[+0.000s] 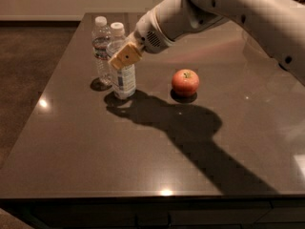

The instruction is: Move blue plastic bottle near water bottle

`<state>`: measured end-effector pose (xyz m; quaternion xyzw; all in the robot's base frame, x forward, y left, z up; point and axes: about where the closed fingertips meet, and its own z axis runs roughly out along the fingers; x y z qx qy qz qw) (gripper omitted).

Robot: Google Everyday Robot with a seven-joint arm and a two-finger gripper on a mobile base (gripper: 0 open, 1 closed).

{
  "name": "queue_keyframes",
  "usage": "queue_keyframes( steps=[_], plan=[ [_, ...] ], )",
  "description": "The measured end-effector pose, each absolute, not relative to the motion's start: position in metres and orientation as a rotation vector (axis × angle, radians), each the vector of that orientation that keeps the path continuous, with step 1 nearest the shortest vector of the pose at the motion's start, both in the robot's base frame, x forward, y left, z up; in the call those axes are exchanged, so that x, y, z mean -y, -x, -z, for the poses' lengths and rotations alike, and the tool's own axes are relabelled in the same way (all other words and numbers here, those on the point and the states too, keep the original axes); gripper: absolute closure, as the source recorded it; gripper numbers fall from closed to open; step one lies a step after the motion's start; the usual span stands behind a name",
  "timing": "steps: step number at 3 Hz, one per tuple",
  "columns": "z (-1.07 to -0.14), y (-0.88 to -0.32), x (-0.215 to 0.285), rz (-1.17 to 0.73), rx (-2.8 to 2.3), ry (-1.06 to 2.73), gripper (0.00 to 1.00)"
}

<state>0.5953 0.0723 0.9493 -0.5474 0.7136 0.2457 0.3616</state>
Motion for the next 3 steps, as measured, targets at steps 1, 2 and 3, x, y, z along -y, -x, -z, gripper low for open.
queue_keyframes(
  steps=[1,2,3],
  plan=[
    [-0.9439,-0.5973,-0.073,-0.656,-1.809,1.445,0.04],
    [-0.9432,-0.5971,-0.074,-0.658,-1.806,1.451,0.0],
    [-0.9432,-0.5971,-0.0741,-0.658,-1.806,1.451,0.0]
  ],
)
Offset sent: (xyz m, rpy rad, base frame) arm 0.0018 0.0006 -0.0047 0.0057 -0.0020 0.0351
